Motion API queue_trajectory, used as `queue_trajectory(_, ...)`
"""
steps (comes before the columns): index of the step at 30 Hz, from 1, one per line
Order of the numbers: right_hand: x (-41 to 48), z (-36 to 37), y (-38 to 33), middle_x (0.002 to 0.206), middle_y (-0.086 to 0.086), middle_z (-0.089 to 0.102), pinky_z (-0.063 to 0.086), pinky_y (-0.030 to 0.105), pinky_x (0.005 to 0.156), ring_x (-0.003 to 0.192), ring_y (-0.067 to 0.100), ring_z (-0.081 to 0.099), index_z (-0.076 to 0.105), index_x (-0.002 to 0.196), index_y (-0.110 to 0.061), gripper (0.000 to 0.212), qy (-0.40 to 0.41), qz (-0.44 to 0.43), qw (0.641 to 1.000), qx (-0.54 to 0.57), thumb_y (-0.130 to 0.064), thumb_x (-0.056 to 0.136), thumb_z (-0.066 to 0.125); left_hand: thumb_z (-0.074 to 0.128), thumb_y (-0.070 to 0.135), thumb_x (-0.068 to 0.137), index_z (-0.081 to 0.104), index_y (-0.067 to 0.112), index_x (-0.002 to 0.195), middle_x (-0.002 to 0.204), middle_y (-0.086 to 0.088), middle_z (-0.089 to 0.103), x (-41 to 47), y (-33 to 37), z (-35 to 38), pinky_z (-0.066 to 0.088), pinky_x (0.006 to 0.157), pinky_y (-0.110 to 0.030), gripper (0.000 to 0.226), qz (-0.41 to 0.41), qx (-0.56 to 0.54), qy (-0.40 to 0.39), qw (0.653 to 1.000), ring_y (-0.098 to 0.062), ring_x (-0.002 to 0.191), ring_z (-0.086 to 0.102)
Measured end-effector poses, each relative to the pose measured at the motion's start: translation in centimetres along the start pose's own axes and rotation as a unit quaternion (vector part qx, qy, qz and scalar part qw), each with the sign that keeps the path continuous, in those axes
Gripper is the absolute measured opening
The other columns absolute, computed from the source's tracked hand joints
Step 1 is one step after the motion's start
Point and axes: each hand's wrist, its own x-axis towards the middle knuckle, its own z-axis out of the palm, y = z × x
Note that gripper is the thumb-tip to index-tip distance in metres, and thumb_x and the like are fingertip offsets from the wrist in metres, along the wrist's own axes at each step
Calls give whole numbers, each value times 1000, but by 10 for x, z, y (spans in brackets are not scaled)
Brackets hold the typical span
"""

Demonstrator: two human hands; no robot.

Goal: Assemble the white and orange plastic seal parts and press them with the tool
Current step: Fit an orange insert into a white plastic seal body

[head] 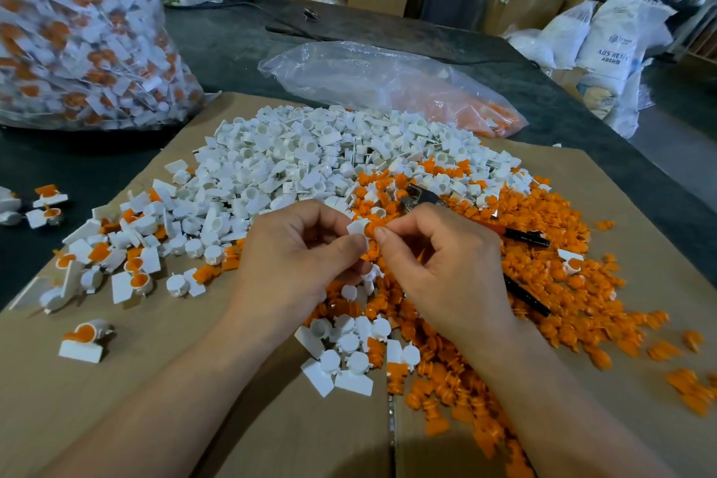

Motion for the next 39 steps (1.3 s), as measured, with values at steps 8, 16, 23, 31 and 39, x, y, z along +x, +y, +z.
queue_trajectory(8,-2,-2,0,60,-1,61,42,29,41,48,7,48,67,70,-8,12,-33,-30,999,-20,-16,78,63,70,4,77,65,17,65,59,-3,68,-1,-2,0,57,54,-26,18,30,76,14,997,-15,52,66)
queue_trajectory(16,-1,-3,0,57,2,56,44,34,40,48,18,51,61,65,-7,12,-61,-59,994,-71,-11,77,61,70,12,77,65,23,70,65,5,68,-4,-5,0,56,58,-40,14,80,188,12,979,-12,57,66)
queue_trajectory(23,-1,-4,-1,54,-1,53,42,33,40,46,14,47,59,63,-8,15,-59,-29,997,-47,-13,77,60,67,14,78,62,22,69,67,4,67,-4,-5,2,50,52,-30,13,91,188,13,978,-13,56,63)
queue_trajectory(31,-1,-4,1,60,1,58,45,37,44,52,15,53,64,70,-6,14,-74,-45,996,-12,-14,81,60,68,14,76,62,23,69,68,4,67,-5,-4,3,55,60,-37,12,98,161,38,981,-14,61,66)
queue_trajectory(39,-1,-5,4,74,-3,62,46,24,58,66,7,55,68,82,-9,16,-76,-38,995,56,-25,76,68,69,-1,63,59,3,59,48,-14,58,2,4,-4,45,38,-19,11,-91,-85,-26,992,-19,39,59)
